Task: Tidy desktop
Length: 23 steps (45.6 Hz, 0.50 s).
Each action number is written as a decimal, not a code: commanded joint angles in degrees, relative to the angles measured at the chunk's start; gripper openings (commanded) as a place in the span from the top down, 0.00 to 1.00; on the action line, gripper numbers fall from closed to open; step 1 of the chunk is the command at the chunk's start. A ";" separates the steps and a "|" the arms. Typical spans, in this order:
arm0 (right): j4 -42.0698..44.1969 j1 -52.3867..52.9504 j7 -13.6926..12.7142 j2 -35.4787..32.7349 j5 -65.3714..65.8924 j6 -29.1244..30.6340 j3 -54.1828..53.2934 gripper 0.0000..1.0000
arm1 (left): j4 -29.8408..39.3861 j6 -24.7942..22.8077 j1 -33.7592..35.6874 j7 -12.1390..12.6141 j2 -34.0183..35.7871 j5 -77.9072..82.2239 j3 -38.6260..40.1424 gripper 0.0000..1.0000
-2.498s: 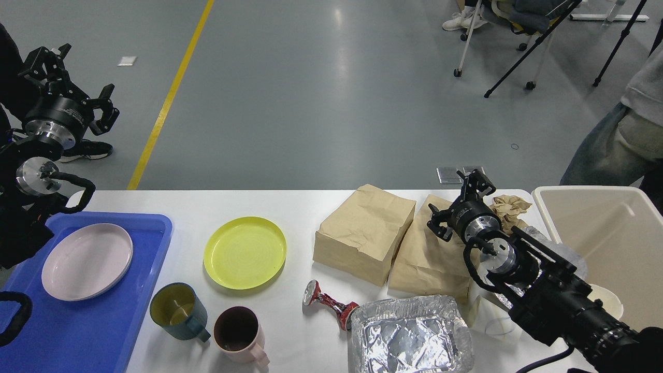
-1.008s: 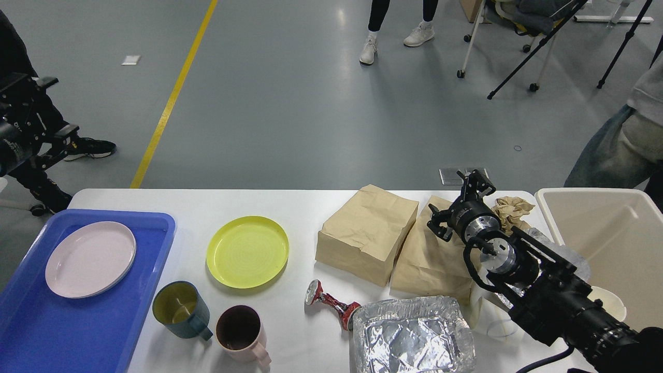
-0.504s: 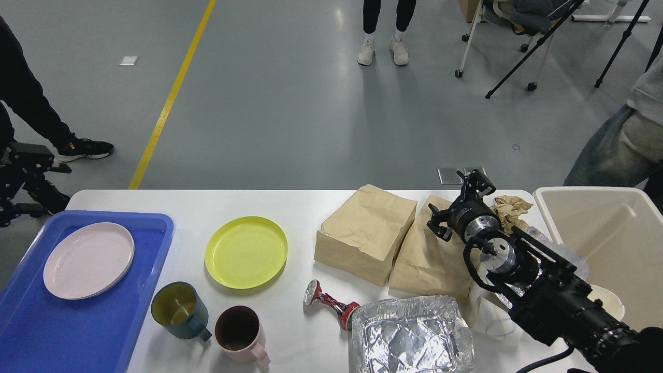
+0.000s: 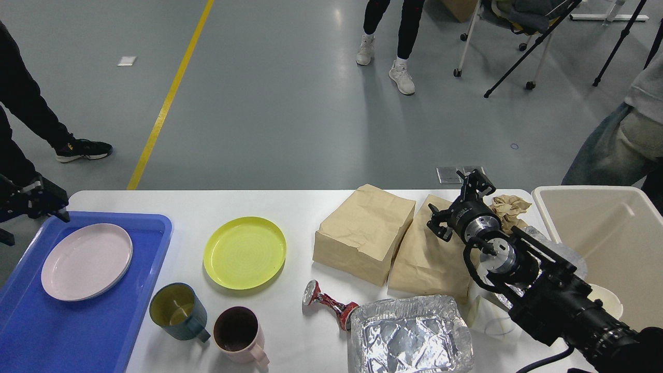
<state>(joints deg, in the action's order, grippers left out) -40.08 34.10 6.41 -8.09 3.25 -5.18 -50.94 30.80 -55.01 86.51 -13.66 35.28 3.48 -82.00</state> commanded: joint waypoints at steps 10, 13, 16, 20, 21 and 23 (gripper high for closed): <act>0.09 0.00 0.00 0.00 0.00 -0.01 0.05 0.00 | 2.50 0.01 0.68 0.03 -7.16 5.48 0.00 0.04; 0.00 0.00 0.00 0.00 0.00 -0.01 0.05 0.00 | 4.96 0.01 1.47 0.03 -7.86 7.06 0.17 0.04; 0.00 0.00 0.00 0.00 0.00 -0.01 -0.04 0.00 | 7.86 0.01 2.35 0.03 -8.82 8.55 0.26 0.04; 0.00 0.00 0.00 0.00 0.00 -0.01 0.05 0.00 | 10.85 0.01 2.79 0.03 -9.27 9.44 0.35 0.04; 0.00 0.00 0.00 0.00 0.00 -0.01 -0.03 0.00 | 11.38 0.01 2.88 0.03 -9.53 9.44 0.35 0.04; 0.00 0.00 0.00 0.00 0.00 -0.01 -0.04 0.00 | 12.35 0.01 2.97 -0.05 -10.05 9.44 0.35 0.04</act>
<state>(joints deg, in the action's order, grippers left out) -40.07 34.10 6.41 -8.09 3.25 -5.18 -50.96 40.22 -55.00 89.04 -13.63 26.28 12.44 -81.71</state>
